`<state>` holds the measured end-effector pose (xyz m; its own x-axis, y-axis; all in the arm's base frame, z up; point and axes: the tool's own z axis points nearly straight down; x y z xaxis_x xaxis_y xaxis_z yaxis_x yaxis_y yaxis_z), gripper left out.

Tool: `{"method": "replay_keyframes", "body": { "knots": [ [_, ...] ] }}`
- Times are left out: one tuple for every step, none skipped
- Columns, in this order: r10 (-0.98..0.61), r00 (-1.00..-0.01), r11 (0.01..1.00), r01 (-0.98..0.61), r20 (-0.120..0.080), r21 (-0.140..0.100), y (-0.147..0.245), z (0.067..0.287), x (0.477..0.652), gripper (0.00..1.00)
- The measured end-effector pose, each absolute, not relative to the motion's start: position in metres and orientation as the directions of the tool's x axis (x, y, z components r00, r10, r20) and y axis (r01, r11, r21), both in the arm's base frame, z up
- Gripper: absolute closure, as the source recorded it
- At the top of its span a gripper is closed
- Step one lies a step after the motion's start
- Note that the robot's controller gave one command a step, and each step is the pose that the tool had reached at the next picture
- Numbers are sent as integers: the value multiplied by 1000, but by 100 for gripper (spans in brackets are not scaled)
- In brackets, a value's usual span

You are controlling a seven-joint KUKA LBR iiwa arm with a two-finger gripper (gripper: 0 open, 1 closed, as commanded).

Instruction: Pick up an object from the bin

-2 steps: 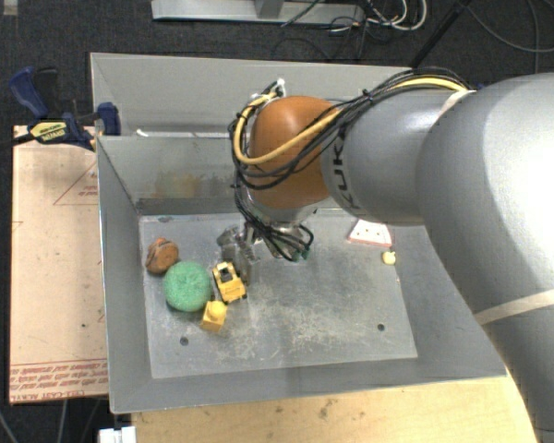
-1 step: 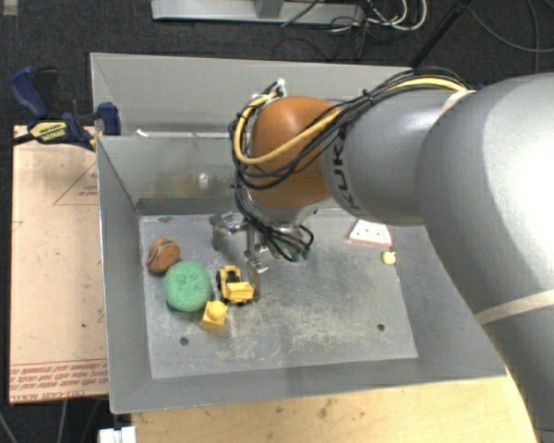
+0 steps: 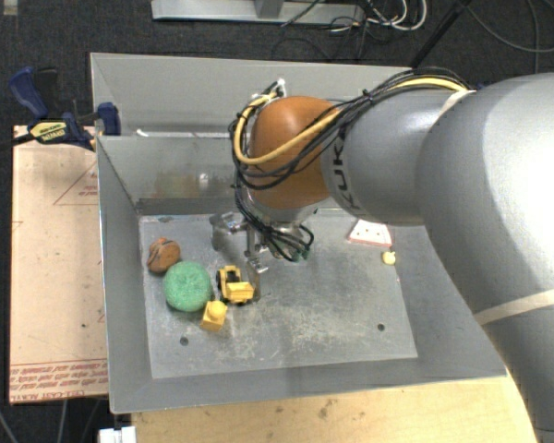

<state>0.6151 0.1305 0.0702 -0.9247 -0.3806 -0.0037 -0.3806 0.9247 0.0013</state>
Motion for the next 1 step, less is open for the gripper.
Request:
{"method": "replay_keyframes", "body": {
  "knots": [
    [-628, -778, 778, -628, -3, 1, 178, 71, 576, 100]
  ]
}}
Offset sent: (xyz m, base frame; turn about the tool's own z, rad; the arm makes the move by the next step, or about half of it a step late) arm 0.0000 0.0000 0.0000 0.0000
